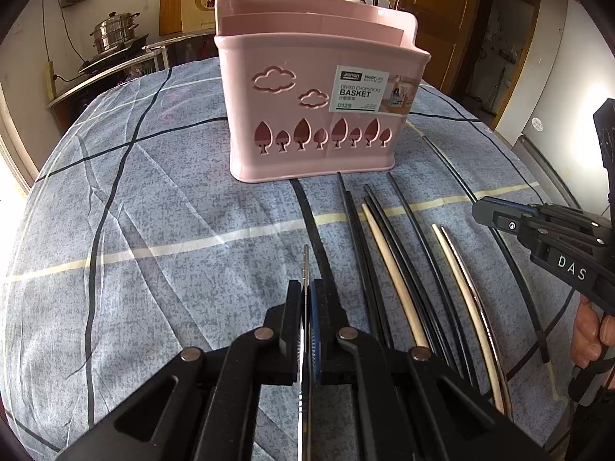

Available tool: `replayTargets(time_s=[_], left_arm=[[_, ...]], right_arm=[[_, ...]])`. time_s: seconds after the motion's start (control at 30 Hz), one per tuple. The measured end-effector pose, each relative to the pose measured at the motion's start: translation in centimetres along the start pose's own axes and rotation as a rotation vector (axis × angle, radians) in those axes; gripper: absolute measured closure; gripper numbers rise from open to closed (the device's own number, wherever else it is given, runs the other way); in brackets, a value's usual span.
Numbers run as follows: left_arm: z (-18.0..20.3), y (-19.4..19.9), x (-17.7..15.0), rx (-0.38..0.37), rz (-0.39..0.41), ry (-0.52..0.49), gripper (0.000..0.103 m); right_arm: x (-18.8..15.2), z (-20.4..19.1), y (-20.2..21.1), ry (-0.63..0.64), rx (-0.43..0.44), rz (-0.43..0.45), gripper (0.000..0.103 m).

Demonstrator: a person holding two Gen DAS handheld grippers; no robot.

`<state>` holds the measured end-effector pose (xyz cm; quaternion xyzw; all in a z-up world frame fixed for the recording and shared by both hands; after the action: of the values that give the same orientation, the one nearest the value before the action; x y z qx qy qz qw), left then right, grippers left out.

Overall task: Organize utensils
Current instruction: 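Close the right tool on a black chopstick while the left tool grasps a thin chopstick, then lift both held chopsticks and carry them over the pink basket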

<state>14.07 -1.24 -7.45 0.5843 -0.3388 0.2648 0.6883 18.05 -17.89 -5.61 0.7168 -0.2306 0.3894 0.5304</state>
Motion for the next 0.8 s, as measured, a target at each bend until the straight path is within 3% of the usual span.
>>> replayTargets(time_s=[0.33,0.8], left_arm=[[0.3,3.7,2.5,-0.070,0.092,0.029,0.098],[0.4,10.1,7.1,-0.103,0.257,0.023,0.098]], right_arm=[[2.3,-0.7,3.0,-0.025,0.058,0.104,0.098],[5.7,-1.7,8.1,-0.022,0.107,0.256,0.098]])
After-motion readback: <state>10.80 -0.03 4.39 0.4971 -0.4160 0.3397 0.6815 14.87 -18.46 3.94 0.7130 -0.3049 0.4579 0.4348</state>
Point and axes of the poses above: each gripper's, at about its wrist camera, not at the fingertips, and y roughly against the way its jaws point, z to its right, x to its top, the point moved 5 cm from there along -y, roughly the way its jaws point, and after that the axes turned 15 degrees about z, right-handed, at the moved point
